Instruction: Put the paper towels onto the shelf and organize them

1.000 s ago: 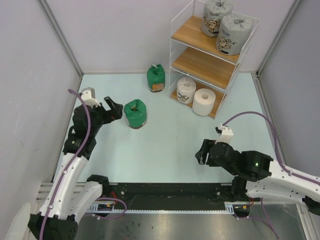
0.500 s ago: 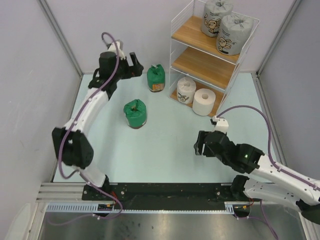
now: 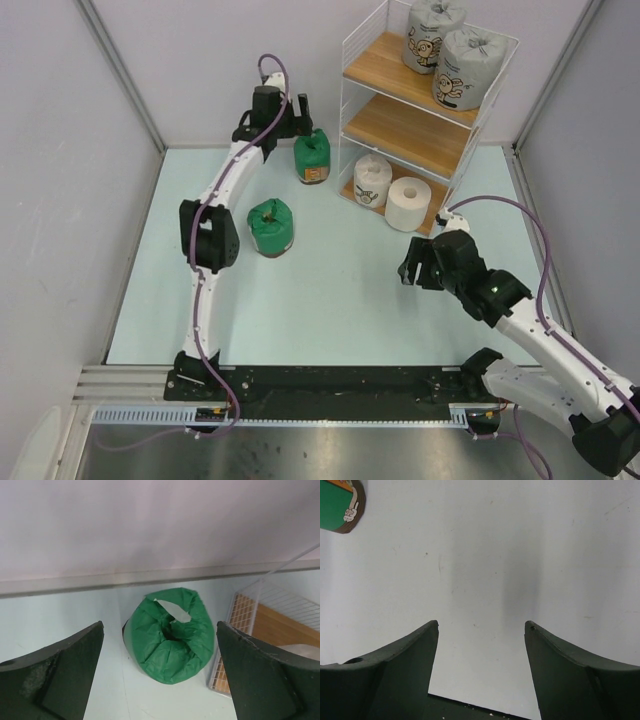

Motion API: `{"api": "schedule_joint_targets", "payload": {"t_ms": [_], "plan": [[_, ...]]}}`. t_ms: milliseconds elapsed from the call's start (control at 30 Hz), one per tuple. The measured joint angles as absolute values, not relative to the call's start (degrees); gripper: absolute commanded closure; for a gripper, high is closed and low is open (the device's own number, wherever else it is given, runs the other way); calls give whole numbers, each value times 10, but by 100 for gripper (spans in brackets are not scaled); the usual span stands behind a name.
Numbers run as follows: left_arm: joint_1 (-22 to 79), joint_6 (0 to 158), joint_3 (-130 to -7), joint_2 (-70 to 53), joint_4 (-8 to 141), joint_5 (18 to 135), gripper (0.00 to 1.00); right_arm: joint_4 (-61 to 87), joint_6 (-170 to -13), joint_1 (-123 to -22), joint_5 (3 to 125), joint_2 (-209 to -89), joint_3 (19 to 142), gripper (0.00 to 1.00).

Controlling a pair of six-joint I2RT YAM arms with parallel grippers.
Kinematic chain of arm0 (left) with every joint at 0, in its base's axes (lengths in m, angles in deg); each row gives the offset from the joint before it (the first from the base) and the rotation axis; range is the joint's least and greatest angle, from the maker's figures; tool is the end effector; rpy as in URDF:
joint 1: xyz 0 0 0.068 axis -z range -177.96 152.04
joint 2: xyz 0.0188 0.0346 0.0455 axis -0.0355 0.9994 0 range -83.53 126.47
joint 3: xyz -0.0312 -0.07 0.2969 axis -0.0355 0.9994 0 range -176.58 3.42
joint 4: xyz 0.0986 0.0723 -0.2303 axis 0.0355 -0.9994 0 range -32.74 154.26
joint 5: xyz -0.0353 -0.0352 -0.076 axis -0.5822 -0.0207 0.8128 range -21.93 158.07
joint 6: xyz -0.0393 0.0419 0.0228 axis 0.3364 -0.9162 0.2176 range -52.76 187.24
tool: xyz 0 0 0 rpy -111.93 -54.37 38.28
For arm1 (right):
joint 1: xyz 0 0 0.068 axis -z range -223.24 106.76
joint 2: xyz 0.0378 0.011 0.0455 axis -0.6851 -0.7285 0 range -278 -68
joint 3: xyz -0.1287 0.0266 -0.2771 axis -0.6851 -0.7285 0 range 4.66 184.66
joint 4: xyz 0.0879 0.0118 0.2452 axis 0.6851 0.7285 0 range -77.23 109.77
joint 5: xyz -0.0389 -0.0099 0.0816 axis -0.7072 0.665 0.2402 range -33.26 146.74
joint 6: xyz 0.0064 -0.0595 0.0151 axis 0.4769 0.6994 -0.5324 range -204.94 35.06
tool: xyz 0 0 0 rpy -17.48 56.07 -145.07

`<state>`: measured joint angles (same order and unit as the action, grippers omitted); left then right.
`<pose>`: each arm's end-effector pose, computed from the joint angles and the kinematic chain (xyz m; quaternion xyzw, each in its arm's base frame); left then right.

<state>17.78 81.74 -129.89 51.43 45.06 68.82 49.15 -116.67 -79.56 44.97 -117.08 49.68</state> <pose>0.5674 -0.1607 0.3349 0.0127 0.8233 -0.1533 0.5464 0.1371 0.0891 0.3043 0.0068 0.9041 0.1561 0.3976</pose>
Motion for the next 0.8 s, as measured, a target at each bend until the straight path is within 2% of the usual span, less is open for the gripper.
{"api": "schedule_joint_targets", "payload": {"t_ms": [333,800], "plan": [[180,816,-1297,546,448,676,0,491,-1150,-746,470,-1171,497,25],[178,802,-1278,581,448,677,0,491,-1161,-733,472,-1173,497,25]]}}
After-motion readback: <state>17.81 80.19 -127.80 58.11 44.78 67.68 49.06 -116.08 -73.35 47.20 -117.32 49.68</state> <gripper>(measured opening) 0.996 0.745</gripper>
